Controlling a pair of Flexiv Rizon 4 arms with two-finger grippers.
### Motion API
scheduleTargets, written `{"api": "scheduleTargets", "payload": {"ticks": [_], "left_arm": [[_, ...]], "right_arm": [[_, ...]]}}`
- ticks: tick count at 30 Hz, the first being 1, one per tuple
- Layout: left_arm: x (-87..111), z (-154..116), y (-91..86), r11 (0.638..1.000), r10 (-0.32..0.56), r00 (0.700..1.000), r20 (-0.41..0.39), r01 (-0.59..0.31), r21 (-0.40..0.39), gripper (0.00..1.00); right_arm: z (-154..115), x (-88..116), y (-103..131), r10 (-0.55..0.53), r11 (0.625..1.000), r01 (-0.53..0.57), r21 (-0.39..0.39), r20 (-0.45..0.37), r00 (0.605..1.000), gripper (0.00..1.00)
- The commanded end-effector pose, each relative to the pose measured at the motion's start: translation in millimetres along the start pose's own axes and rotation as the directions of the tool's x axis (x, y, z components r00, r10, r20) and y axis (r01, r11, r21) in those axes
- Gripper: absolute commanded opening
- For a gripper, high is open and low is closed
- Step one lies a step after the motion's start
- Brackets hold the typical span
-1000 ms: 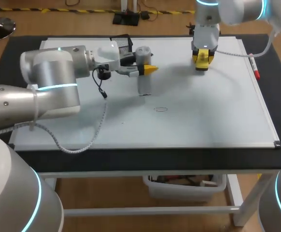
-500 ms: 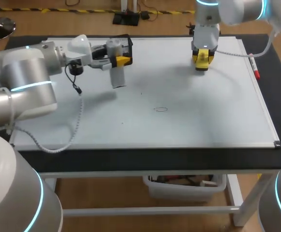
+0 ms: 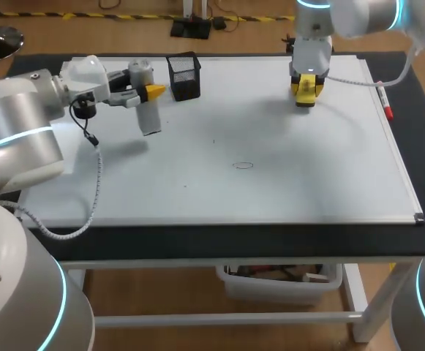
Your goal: Pick up the inspection probe, press it on each red-marked spot on the whiteboard one by one, put down the probe, pick up the eraser, and wipe off all the red marks.
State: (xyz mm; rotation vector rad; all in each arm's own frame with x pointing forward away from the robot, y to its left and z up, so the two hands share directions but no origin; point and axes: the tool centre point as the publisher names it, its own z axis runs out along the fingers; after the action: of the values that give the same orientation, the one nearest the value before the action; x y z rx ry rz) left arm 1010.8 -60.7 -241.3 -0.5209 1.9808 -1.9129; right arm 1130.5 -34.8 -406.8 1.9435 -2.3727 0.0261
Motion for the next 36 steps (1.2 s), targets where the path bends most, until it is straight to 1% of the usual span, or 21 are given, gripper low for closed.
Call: {"api": "scheduleTargets", "payload": {"ticks": [1,7,13,16,24,28,33,34,36], "left_arm": [[-5.3,-11,-1.0,1.000,-0.003,1.000,0.021,0.003,0.004,0.00],[-22.0,-26,2.3,1.000,-0.022,0.997,0.073,0.021,0.008,0.00],[-22.0,-26,2.3,1.000,-0.022,0.997,0.073,0.021,0.008,0.00],[-22.0,-26,2.3,1.000,-0.022,0.997,0.073,0.021,0.008,0.00],[-22.0,-26,2.3,1.000,-0.022,0.997,0.073,0.021,0.008,0.00],[-22.0,-26,2.3,1.000,-0.022,0.997,0.073,0.021,0.008,0.00],[-22.0,-26,2.3,1.000,-0.022,0.997,0.073,0.021,0.008,0.00],[-22.0,-26,2.3,1.000,-0.022,0.997,0.073,0.021,0.008,0.00],[-22.0,-26,2.3,1.000,-0.022,0.997,0.073,0.021,0.008,0.00]], "right_arm": [[-1,0,-2,-0.003,1.000,0.003,-0.003,-0.003,1.000,0.00],[-1,0,-2,-0.003,1.000,0.003,-0.003,-0.003,1.000,0.00],[-1,0,-2,-0.003,1.000,0.003,-0.003,-0.003,1.000,0.00],[2,-9,18,-0.046,0.999,0.046,0.014,-0.016,0.999,0.00],[-3,-16,74,-0.076,0.996,0.075,0.040,0.029,0.997,0.00],[-7,-24,102,-0.088,0.995,0.086,0.044,0.042,0.995,0.00],[-13,-43,140,-0.105,0.993,0.102,0.057,0.051,0.993,0.00],[-14,-48,149,-0.111,0.992,0.109,0.068,0.031,0.993,0.00],[-15,-57,162,-0.112,0.991,0.110,0.073,0.025,0.993,0.00]]}}
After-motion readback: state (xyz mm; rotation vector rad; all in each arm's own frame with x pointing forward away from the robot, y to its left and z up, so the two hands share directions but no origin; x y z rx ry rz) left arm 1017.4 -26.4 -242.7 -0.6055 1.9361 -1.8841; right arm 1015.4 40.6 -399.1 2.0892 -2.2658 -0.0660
